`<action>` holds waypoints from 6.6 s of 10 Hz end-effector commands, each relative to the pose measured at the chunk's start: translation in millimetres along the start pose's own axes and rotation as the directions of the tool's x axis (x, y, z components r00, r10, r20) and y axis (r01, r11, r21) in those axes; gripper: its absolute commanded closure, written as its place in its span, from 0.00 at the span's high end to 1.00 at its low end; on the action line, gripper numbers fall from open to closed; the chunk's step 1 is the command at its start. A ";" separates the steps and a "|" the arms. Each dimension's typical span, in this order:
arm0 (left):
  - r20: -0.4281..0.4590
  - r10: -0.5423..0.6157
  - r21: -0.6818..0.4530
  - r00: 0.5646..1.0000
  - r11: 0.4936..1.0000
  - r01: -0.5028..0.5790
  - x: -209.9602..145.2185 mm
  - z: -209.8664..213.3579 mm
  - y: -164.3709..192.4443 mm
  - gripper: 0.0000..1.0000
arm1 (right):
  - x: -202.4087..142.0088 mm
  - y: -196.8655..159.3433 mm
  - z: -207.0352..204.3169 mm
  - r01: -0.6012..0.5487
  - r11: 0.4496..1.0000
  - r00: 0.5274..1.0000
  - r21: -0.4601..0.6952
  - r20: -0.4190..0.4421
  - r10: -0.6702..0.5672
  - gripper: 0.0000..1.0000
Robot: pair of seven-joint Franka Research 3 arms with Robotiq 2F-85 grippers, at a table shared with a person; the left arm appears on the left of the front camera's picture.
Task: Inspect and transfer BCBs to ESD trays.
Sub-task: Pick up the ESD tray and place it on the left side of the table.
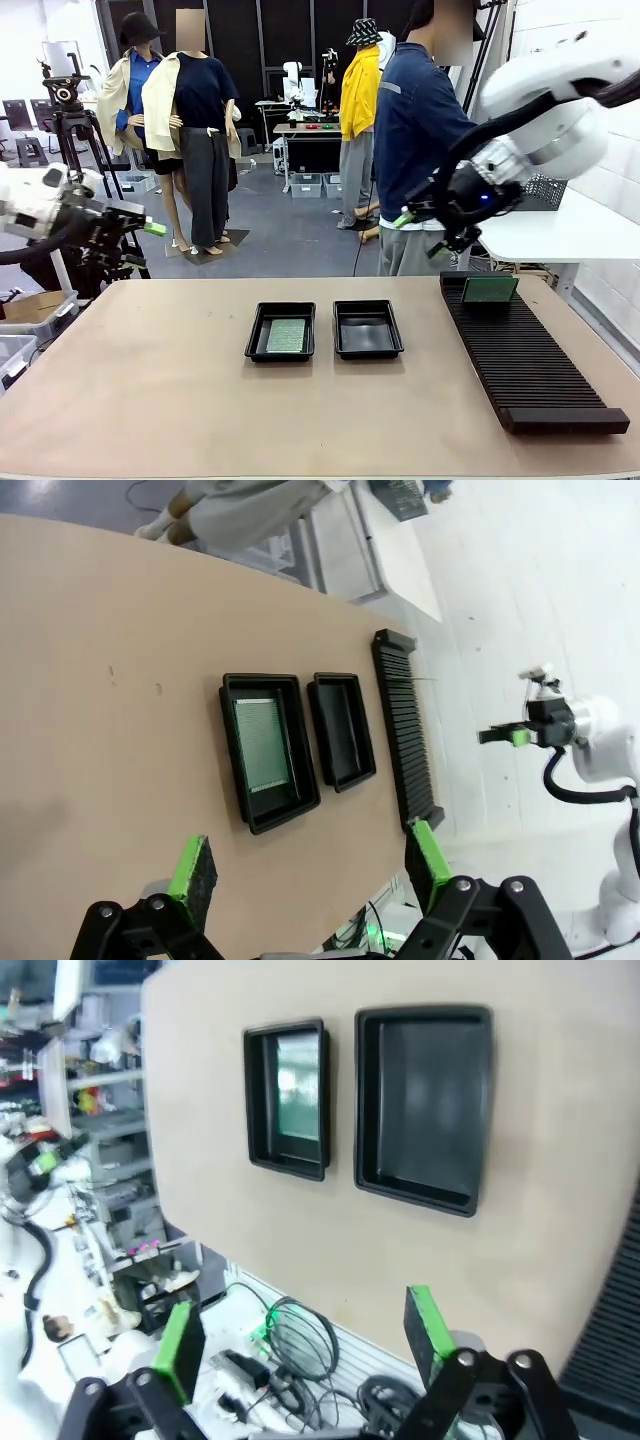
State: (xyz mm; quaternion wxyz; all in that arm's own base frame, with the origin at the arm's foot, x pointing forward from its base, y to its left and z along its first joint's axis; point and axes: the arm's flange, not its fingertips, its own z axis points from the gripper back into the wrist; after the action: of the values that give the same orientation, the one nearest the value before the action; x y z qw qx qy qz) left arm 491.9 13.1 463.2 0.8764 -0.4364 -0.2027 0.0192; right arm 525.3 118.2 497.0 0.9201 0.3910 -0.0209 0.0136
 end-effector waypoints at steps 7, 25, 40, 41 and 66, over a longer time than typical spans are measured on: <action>-0.129 -0.045 0.345 0.991 0.935 0.087 -21.2 -92.3 -85.3 1.00 | -19.5 -117.5 63.3 0.072 0.963 0.994 0.261 0.058 -0.090 1.00; -0.191 0.036 0.625 0.981 0.775 0.093 -31.3 -269.5 -51.7 1.00 | -53.4 -220.2 75.4 0.035 0.954 0.992 0.298 0.109 -0.071 1.00; -0.268 0.089 0.599 0.959 0.795 0.094 -26.3 -295.3 -31.4 0.00 | -53.4 -220.2 75.4 0.035 0.954 0.992 0.298 0.109 -0.071 1.00; -0.269 0.089 0.598 0.959 0.796 0.094 -26.6 -294.5 -30.8 0.00 | -53.4 -220.2 75.4 0.035 0.954 0.992 0.298 0.109 -0.071 1.00; -0.352 0.044 0.605 0.935 0.772 0.192 -21.7 -199.0 14.2 0.00 | -53.4 -220.2 75.4 0.035 0.954 0.992 0.298 0.109 -0.071 1.00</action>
State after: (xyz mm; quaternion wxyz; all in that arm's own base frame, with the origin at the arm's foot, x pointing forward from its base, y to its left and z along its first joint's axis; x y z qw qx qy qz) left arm 556.9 -144.2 335.6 0.9947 -0.0948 -0.0369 -0.0110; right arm 477.2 -90.7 386.3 0.8477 0.5254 -0.0694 -0.0251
